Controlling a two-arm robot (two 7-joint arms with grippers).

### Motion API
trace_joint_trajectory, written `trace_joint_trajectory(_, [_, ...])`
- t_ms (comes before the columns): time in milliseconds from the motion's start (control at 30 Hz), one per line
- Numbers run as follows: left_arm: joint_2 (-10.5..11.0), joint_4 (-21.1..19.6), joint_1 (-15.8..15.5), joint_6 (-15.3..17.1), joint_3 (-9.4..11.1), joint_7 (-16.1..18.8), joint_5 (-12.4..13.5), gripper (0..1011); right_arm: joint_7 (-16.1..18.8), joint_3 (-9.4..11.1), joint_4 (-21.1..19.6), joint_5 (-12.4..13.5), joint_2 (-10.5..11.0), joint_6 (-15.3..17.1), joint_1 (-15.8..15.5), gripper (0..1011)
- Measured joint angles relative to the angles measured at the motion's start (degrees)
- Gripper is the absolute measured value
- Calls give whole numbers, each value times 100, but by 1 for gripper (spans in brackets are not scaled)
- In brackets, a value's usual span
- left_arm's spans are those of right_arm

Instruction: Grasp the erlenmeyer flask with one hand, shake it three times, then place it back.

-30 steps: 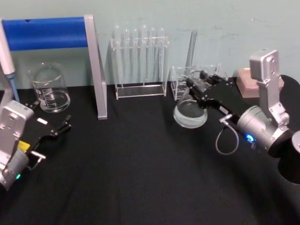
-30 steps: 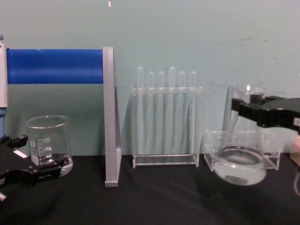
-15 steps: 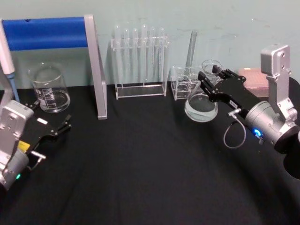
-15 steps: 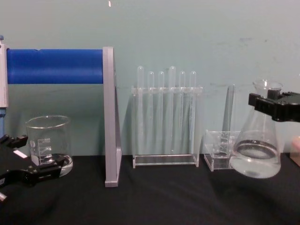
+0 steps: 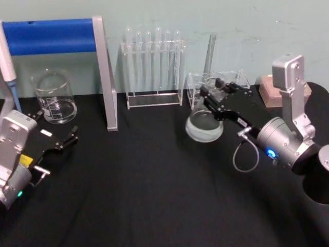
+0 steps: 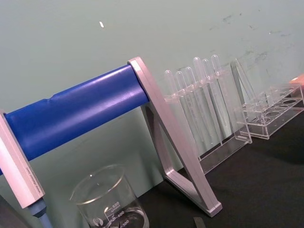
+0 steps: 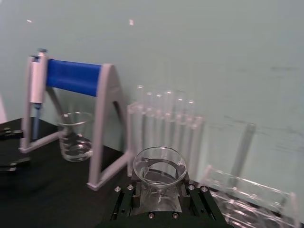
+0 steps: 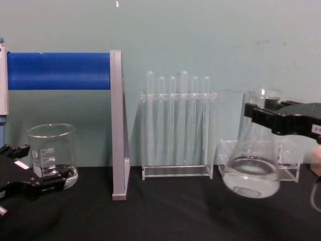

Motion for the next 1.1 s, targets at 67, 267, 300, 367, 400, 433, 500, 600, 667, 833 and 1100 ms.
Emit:
trace_joint_trajectory(67, [0, 0, 0, 0, 0, 0, 0, 1001, 69, -61, -83, 28, 12, 8, -42, 449])
trace_joint_trajectory(267, [0, 0, 0, 0, 0, 0, 0, 1001, 220, -224, -272, 100, 56, 37, -142, 449])
trace_joint_trajectory(300, [0, 0, 0, 0, 0, 0, 0, 1001, 260, -267, -328, 125, 72, 40, -168, 449])
trace_joint_trajectory(367, [0, 0, 0, 0, 0, 0, 0, 1001, 292, -309, -378, 155, 86, 43, -192, 449])
trace_joint_trajectory(400, [0, 0, 0, 0, 0, 0, 0, 1001, 321, -345, -425, 182, 100, 46, -213, 449])
trace_joint_trajectory(433, [0, 0, 0, 0, 0, 0, 0, 1001, 333, -363, -449, 198, 106, 47, -223, 449])
trace_joint_trajectory(500, [0, 0, 0, 0, 1, 0, 0, 1001, 369, -422, -521, 240, 130, 51, -256, 449])
trace_joint_trajectory(600, [0, 0, 0, 0, 0, 0, 0, 1001, 418, -500, -601, 290, 169, 59, -299, 449])
trace_joint_trajectory(667, [0, 0, 0, 0, 0, 0, 0, 1001, 442, -539, -639, 310, 193, 60, -318, 449])
trace_joint_trajectory(833, [0, 0, 0, 0, 0, 0, 0, 1001, 517, -672, -751, 360, 268, 60, -366, 449])
trace_joint_trajectory(1100, [0, 0, 0, 0, 0, 0, 0, 1001, 576, -825, -844, 427, 373, 40, -408, 449])
